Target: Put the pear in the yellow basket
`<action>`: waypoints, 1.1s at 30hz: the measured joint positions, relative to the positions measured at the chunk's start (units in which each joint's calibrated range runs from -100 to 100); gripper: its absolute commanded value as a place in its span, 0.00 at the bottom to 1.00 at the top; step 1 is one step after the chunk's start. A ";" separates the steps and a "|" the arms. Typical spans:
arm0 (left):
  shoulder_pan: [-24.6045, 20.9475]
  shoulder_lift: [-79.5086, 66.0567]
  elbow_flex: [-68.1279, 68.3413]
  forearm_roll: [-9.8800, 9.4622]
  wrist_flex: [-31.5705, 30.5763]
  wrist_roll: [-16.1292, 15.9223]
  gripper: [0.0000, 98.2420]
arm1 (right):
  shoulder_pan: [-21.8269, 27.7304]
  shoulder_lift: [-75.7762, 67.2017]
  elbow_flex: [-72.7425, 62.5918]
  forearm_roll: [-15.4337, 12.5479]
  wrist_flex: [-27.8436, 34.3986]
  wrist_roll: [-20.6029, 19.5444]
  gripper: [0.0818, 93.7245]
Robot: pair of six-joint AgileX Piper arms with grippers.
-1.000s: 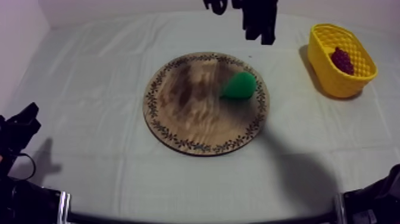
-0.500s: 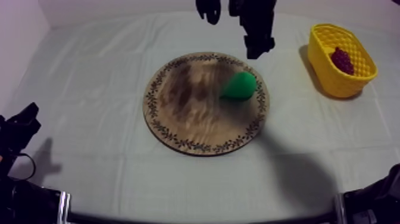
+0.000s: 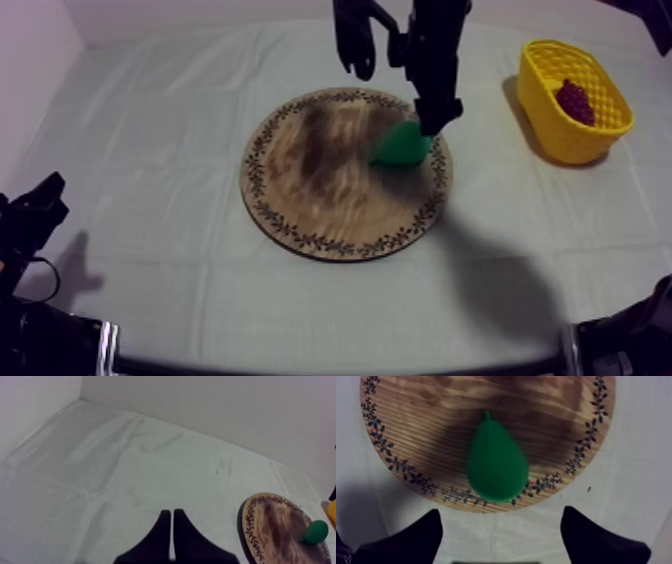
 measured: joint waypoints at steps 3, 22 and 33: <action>0.00 0.00 0.00 0.00 0.00 0.00 0.00 | -0.15 1.62 0.75 -0.12 -0.46 0.17 0.70; 0.00 0.00 0.00 0.00 0.00 0.00 0.00 | 0.34 13.97 -2.72 0.01 -2.18 -0.05 0.62; 0.00 0.00 0.00 0.00 0.00 0.00 0.00 | 0.64 16.11 -5.99 -0.87 -3.09 -1.44 0.46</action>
